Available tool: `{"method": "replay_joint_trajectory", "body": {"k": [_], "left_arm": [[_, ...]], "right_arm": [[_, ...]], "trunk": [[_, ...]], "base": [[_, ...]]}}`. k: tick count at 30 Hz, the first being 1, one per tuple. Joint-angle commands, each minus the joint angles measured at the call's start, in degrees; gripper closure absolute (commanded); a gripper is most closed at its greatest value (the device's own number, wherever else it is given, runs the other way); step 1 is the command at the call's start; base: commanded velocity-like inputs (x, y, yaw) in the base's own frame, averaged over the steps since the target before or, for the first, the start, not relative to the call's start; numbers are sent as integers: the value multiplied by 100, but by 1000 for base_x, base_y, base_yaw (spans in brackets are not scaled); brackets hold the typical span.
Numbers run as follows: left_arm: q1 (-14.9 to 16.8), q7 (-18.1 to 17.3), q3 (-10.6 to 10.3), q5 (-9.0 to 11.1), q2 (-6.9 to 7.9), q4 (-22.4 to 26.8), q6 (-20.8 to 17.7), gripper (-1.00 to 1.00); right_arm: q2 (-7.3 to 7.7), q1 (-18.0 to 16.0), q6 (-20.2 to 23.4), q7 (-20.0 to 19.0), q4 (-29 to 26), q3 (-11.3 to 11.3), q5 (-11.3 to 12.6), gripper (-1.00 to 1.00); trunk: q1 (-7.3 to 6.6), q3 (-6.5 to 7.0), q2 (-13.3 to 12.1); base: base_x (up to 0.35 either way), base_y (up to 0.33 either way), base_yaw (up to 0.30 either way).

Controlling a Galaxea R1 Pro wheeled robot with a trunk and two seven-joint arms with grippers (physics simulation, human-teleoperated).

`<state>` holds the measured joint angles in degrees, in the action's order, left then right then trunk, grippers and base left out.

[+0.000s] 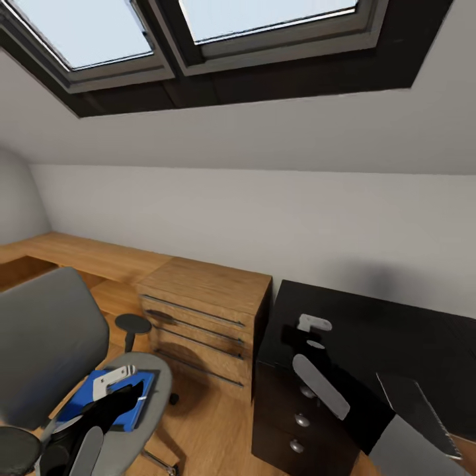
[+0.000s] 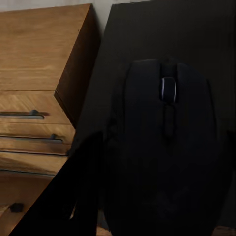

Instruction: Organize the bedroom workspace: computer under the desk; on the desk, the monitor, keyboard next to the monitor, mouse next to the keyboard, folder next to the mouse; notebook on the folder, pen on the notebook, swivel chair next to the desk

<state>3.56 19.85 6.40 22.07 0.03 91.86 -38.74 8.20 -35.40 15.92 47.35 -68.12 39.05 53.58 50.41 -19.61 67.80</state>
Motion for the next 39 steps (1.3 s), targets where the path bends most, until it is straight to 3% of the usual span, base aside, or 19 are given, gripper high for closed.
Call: {"method": "replay_joint_trajectory", "body": {"k": [1, 4, 11, 21, 34, 36, 37, 38, 39], "left_arm": [[4, 49, -3, 61, -1, 7, -19, -100], [4, 56, -6, 61, -3, 1, -19, -100], [4, 71, -7, 61, -7, -5, -19, -100], [4, 55, -36, 54, -3, -259, -11, -100], [10, 59, -84, 3, -2, -1667, 283, -100], [12, 56, -96, -40, 2, -2027, 527, -100], [12, 50, -139, -211, 6, -2474, 890, -100], [13, 39, -225, -669, 9, -3336, 1853, -100], [13, 33, -293, -808, 11, -3606, 2228, -100]], "right_arm": [[63, 87, 24, 78, -247, 16, 27, 100], [132, 216, 25, 145, -583, 29, 29, 100], [131, 260, 17, 162, -724, 53, 27, 100], [138, 262, -27, 169, -810, 50, 21, 100], [126, 262, -57, 168, -790, 63, 26, 100], [123, 262, -57, 169, -790, 65, 28, 100], [122, 262, -55, 169, -790, 67, 29, 100], [121, 262, -54, 169, -790, 65, 28, 100], [124, 262, -56, 169, -790, 63, 25, 100]], "trunk": [[-25, 11, -37], [-91, 65, -157], [-244, 191, -438], [-244, 195, -438], [-244, 187, -438], [-244, 185, -438], [-244, 185, -438], [-244, 185, -438], [-244, 185, -438]], "base": [[-159, 0, 0], [-63, 0, 0], [-13, 0, 0], [-95, 0, -121], [-235, -26, -239], [-21, -4, -52], [-7, -1, -17], [-2, 0, -4], [-1, 0, -3]]}}
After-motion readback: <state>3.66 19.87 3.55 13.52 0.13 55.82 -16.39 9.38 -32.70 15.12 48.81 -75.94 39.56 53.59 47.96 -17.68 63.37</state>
